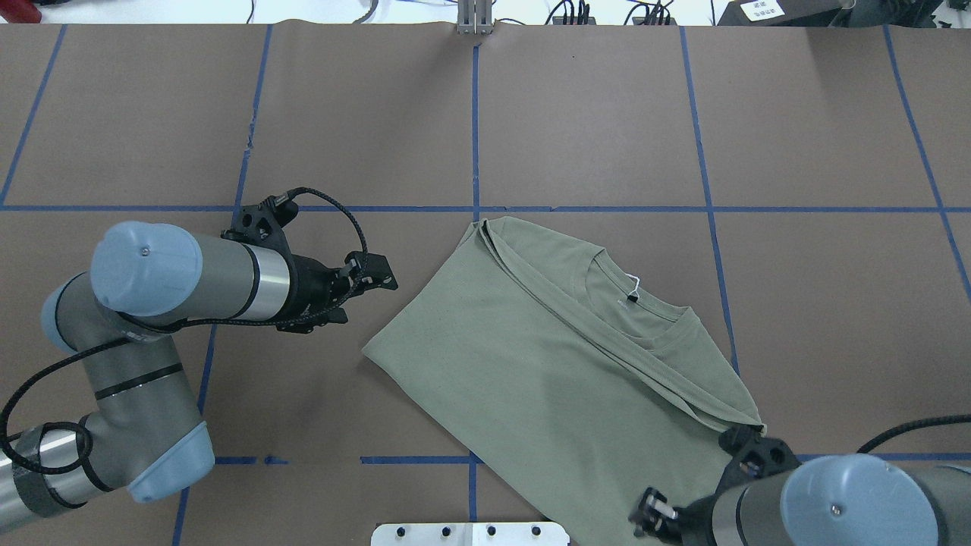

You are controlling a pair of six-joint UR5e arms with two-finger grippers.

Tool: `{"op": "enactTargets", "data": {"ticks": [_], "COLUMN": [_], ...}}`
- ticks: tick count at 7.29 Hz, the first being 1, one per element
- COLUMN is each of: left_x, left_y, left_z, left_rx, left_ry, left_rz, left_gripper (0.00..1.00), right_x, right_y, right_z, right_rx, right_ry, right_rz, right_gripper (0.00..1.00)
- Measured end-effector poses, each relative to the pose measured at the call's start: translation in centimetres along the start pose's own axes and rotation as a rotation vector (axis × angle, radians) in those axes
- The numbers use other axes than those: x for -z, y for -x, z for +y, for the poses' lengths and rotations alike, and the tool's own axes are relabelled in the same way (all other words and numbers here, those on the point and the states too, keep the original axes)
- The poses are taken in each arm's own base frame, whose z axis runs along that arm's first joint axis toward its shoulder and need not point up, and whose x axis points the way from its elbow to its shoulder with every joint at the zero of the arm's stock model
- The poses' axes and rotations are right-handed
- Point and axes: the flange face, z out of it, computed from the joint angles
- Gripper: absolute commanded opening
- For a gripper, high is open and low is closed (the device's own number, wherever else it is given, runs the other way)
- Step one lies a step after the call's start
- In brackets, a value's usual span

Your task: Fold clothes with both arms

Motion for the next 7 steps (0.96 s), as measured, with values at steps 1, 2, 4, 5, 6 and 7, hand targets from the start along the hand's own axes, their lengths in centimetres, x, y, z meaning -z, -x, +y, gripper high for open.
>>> {"op": "enactTargets", "data": {"ticks": [1, 2, 4, 5, 6, 7], "left_x": [-0.8, -1.8, -4.2, -5.0, -5.5, -5.8], "left_y": [0.5, 1.0, 1.7, 1.9, 2.1, 2.1], "left_z": [1.2, 2.6, 4.6, 5.0, 5.2, 5.3], "left_rx": [0.008, 0.004, -0.01, -0.013, -0.015, -0.016], "left_ry": [-0.023, -0.035, -0.034, -0.031, -0.029, -0.03], "left_rz": [-0.059, -0.093, -0.133, -0.145, -0.153, -0.157], "left_gripper": [0.89, 0.84, 0.71, 0.68, 0.64, 0.52], "right_x": [2.1, 3.8, 6.5, 6.5, 6.0, 5.7], "right_y": [3.6, 6.8, 9.8, 10.4, 11.0, 11.4], "right_z": [-3.8, -8.2, -14.3, -16.4, -17.5, -17.9], "right_rx": [-0.063, -0.109, -0.106, -0.099, -0.095, -0.093], "right_ry": [-0.068, -0.145, -0.254, -0.288, -0.304, -0.311], "right_rz": [-0.098, -0.172, -0.24, -0.237, -0.229, -0.225], "right_gripper": [1.0, 1.0, 1.0, 1.0, 1.0, 1.0]}}
